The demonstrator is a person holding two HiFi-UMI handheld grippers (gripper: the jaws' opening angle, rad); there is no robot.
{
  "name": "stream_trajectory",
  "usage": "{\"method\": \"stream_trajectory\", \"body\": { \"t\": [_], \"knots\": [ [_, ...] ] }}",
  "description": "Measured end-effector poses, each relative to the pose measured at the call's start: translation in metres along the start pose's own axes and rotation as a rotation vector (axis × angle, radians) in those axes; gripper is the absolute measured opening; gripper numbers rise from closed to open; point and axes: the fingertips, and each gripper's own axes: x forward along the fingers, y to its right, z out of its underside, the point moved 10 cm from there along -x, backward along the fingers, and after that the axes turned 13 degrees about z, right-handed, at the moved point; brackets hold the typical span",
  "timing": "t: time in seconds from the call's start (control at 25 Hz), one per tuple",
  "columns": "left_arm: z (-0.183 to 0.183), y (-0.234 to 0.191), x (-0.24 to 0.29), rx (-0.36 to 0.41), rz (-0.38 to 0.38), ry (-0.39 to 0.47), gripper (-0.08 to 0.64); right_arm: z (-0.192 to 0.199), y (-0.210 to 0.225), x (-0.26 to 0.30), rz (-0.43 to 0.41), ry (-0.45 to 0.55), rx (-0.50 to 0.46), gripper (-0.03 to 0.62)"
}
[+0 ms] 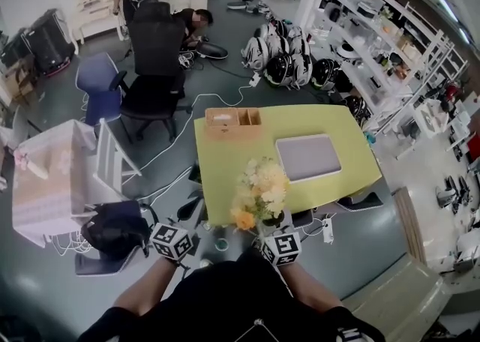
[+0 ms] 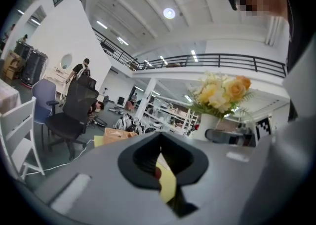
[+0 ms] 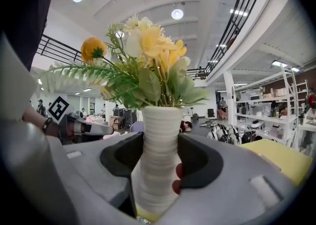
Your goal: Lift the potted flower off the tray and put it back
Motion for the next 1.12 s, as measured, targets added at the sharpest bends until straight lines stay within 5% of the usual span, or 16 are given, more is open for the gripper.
{"method": "stream_trajectory", "body": {
  "t": [0.48, 1.12],
  "knots": [
    [0.004, 0.017, 0.082, -0.027, -0.003, -0.024, 0.008, -0.006, 0.085, 0.021, 0.003, 0.0, -0.002, 0.222],
    [0.038, 0.024, 0.239, -0.043, -0.055, -0.068, 0.008, 0.023, 0.285, 0.12, 0.051, 0.063, -0.038, 0.222]
  ]
}}
